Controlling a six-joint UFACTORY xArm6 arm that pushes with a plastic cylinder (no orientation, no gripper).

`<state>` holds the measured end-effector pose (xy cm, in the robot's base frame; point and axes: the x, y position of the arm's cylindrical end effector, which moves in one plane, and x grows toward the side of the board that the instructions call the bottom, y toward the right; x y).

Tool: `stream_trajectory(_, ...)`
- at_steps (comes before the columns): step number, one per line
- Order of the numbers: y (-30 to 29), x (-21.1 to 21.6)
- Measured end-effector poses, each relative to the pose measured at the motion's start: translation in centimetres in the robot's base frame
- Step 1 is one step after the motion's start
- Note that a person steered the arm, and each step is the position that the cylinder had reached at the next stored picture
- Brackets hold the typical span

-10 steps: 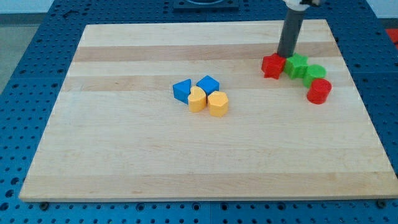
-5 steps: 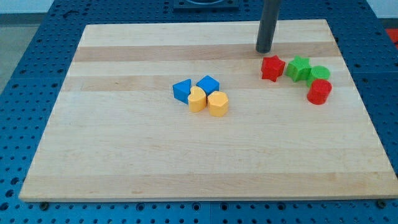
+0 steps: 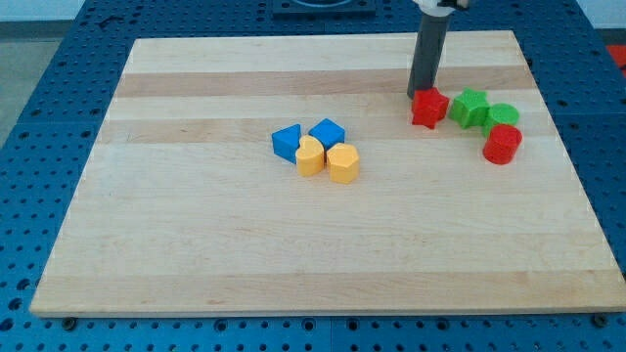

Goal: Slide the red star a bit right

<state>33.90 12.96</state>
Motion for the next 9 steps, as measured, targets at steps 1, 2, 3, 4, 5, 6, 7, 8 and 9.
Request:
stream_trajectory(1, 0.1, 2.5)
stream_trajectory(2, 0.1, 2.5)
stream_trajectory(3, -1.2, 0.9)
stream_trajectory(4, -3.3, 0.8)
stream_trajectory(5, -3.4, 1.8)
stream_trajectory(6, -2.7, 4.8)
stream_trajectory(7, -2.0, 6.2)
stream_trajectory(8, -1.1, 6.2)
stream_trajectory(9, 2.7, 7.2)
